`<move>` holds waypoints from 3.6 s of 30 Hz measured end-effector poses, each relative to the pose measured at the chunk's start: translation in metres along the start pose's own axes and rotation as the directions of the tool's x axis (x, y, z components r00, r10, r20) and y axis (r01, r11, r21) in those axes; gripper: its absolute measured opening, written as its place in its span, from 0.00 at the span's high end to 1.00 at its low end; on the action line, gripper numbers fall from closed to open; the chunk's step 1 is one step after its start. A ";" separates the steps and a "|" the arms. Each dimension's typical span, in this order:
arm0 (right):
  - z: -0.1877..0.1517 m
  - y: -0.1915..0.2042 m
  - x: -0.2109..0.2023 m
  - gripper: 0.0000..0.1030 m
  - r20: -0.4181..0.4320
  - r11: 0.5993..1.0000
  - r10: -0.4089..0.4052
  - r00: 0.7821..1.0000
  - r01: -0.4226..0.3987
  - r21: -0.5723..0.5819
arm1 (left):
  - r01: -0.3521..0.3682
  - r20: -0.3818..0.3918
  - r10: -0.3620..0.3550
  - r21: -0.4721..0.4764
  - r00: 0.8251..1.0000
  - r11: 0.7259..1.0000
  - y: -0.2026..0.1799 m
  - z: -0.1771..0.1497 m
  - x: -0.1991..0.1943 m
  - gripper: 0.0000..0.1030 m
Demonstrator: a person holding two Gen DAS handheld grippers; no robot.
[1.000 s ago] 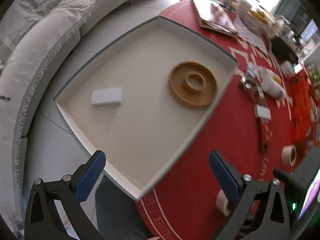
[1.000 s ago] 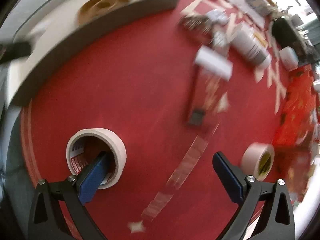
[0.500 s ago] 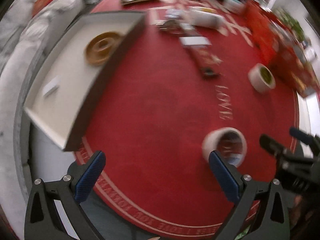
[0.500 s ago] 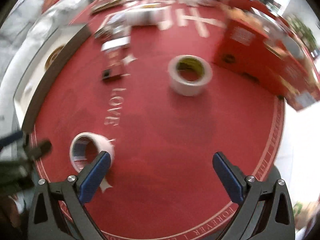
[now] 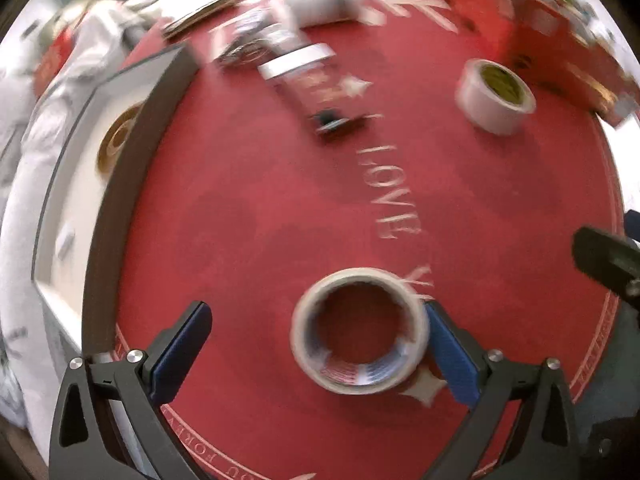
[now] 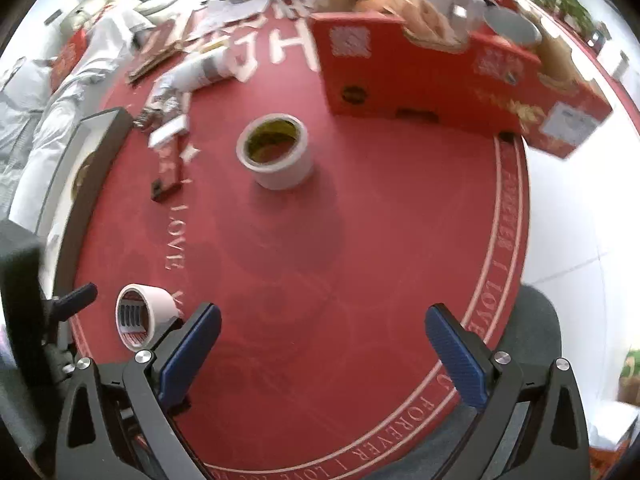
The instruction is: Organize rigid objects
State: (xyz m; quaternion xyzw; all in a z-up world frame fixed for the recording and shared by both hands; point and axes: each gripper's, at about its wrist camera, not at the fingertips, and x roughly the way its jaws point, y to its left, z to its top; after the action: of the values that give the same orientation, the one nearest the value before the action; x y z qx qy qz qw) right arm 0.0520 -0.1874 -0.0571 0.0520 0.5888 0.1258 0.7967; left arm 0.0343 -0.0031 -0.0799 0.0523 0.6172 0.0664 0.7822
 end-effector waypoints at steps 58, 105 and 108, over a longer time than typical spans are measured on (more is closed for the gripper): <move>-0.055 0.034 0.001 0.20 -0.081 0.572 -0.132 0.988 0.009 -0.820 | 0.106 0.019 -0.105 -0.236 0.994 0.966 0.068 -0.026 0.010 0.00; -0.029 0.039 0.026 0.07 -0.153 0.889 -0.101 0.983 0.020 -0.458 | 0.100 0.050 -0.090 -0.244 0.995 0.965 0.064 -0.017 0.011 0.00; -0.028 0.039 0.026 0.05 -0.163 0.886 -0.096 0.982 0.009 -0.464 | 0.100 0.053 -0.089 -0.243 0.995 0.965 0.062 -0.019 0.010 0.00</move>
State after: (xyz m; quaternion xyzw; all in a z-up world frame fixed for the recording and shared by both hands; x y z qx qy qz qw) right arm 0.0266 -0.1453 -0.0805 -0.1662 0.6133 0.2446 0.7324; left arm 0.0154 0.0600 -0.0835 -0.0728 0.5898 0.1037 0.7976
